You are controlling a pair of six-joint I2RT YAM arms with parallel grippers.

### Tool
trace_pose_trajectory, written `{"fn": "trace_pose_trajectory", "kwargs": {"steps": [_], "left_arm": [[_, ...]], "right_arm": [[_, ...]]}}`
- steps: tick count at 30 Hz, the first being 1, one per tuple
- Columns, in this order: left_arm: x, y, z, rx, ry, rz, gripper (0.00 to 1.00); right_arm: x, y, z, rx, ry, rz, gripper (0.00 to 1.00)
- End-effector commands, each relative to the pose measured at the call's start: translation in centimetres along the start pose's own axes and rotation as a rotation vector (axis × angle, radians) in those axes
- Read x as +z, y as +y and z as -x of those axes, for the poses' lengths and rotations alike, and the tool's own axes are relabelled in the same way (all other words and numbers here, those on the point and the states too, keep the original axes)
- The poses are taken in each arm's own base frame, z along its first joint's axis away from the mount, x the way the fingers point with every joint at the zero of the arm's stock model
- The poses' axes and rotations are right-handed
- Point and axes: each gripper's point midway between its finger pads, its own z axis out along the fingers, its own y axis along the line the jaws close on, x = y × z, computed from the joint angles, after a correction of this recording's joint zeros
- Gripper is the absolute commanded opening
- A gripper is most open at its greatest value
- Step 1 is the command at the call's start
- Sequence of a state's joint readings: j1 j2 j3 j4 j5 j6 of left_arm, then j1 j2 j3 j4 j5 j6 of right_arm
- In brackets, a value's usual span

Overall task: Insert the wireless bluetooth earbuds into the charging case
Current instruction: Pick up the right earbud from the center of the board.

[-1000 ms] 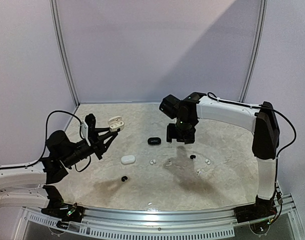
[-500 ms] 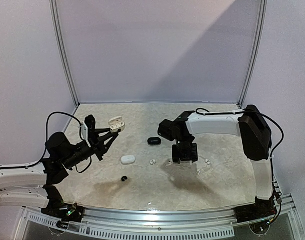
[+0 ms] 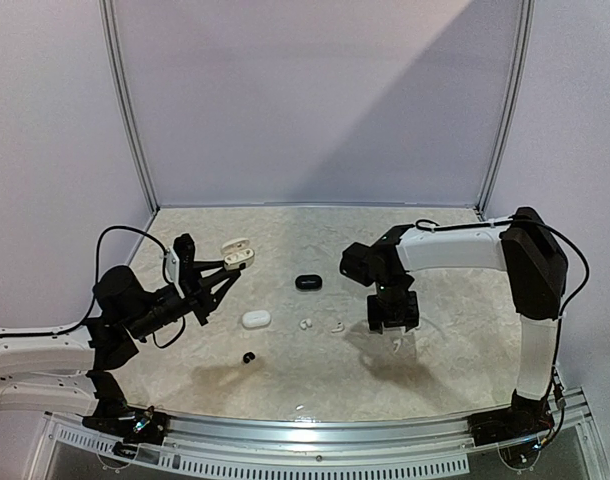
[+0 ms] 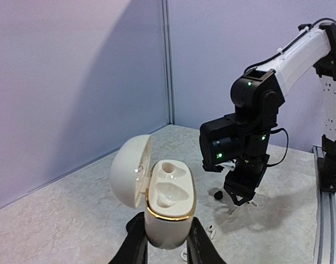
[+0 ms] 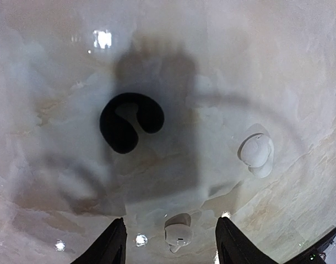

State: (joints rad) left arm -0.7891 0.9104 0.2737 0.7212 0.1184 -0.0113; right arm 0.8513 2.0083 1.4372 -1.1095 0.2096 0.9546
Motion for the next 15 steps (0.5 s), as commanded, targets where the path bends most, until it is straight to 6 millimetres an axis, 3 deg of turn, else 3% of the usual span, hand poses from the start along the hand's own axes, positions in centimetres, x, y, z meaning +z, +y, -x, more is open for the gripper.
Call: {"fn": "trace_pose_trajectory", "kwargs": {"steps": [1,6,15], "left_arm": [[-0.1,-0.7,-0.4,0.008,0.0,-0.023,0.0],[-0.1,-0.8,-0.4,0.008,0.002,-0.028,0.0],[0.0,-0.8,-0.5,0.007,0.009,-0.029,0.0]], "right_arm": [[0.6,-0.3,-1.0,-0.022,0.037,0.014,0.54],[0.8,-0.5,-1.1,-0.018,0.038,0.016,0.52],[1.7,-0.3,-1.8,-0.011,0.054,0.058,0.39]]}}
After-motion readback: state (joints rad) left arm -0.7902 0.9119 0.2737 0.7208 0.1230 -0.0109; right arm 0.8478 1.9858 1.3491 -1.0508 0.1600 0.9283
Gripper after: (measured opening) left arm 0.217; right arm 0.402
